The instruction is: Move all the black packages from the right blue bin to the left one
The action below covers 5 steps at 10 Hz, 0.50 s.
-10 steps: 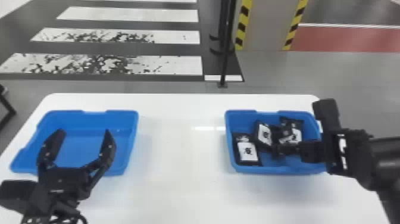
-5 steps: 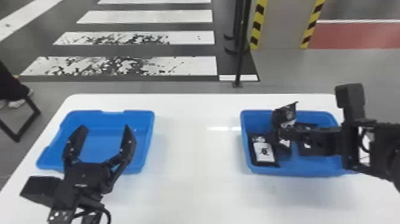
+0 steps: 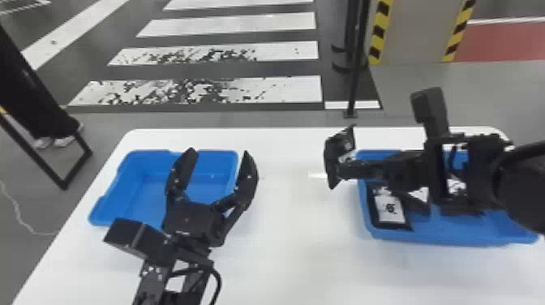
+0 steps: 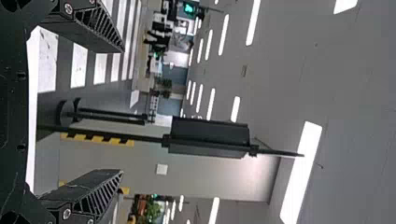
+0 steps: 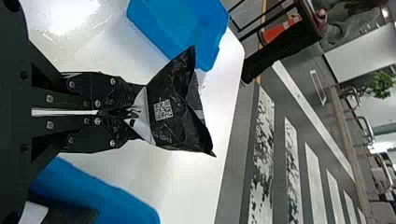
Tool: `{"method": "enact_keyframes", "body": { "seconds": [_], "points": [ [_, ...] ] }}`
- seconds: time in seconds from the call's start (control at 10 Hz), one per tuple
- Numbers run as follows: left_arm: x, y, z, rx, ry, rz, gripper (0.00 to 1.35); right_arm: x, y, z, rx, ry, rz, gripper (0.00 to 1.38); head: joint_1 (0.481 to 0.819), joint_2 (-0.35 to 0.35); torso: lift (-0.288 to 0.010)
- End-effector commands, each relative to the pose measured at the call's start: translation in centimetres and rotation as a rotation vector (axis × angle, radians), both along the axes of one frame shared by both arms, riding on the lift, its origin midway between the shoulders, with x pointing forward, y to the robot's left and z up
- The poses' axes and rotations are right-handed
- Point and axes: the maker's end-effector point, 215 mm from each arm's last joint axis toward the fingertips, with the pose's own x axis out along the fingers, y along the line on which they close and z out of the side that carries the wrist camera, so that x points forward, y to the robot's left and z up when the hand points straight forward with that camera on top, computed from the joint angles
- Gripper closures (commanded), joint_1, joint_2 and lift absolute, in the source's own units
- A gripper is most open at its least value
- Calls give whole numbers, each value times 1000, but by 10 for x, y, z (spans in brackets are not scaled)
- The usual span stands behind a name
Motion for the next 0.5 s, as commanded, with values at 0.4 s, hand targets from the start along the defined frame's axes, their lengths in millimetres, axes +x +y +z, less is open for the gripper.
{"method": "enact_keyframes", "body": {
  "seconds": [0.4],
  "points": [
    [5,-47,-25,16,93,-103,117,-25,97,33,65,-28,230,1118,695,149,-140]
  ]
}}
